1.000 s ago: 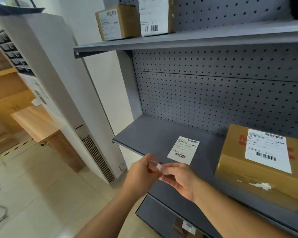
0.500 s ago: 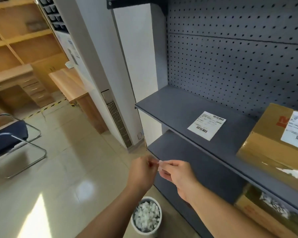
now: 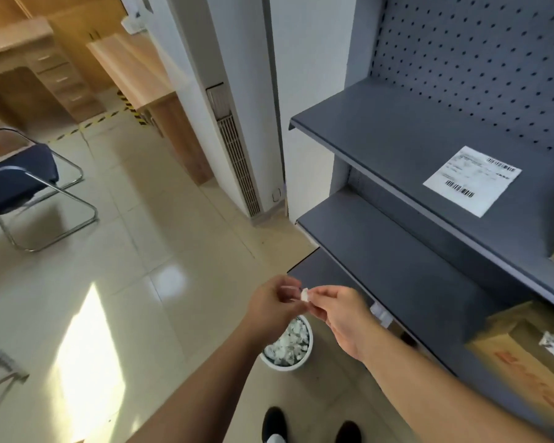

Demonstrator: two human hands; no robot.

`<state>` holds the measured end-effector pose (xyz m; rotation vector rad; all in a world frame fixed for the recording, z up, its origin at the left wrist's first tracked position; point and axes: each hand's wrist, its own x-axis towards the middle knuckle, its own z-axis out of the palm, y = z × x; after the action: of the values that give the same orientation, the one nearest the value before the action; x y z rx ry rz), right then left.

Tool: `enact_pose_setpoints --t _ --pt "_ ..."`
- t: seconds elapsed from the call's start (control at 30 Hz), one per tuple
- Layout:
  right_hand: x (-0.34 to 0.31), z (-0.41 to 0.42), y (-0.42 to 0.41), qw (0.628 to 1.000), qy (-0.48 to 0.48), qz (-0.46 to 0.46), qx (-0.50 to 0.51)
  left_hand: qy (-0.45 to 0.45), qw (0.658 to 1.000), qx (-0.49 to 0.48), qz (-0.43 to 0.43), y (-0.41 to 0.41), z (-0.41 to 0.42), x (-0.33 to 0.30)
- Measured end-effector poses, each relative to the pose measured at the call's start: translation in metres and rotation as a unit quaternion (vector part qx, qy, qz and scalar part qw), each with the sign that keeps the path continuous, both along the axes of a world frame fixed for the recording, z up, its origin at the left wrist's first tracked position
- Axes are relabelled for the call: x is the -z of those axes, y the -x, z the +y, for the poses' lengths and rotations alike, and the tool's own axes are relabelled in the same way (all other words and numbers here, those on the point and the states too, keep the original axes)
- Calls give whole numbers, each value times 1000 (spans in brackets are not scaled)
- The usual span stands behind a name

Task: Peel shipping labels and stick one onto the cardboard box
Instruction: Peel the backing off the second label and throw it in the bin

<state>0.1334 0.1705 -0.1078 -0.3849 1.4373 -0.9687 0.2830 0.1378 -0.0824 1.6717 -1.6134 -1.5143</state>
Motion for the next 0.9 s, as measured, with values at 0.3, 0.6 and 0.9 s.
enact_pose_setpoints --t 0.3,0.6,0.9 --pt "90 -8 -38 987 -29 119 -109 21 994 -24 -108 -27 0 114" --pt "191 -12 -6 955 -24 292 -47 -37 977 -70 -197 -67 -15 239" --pt "259 -3 -22 960 -17 273 -66 -80 979 -81 -170 -76 -20 319"
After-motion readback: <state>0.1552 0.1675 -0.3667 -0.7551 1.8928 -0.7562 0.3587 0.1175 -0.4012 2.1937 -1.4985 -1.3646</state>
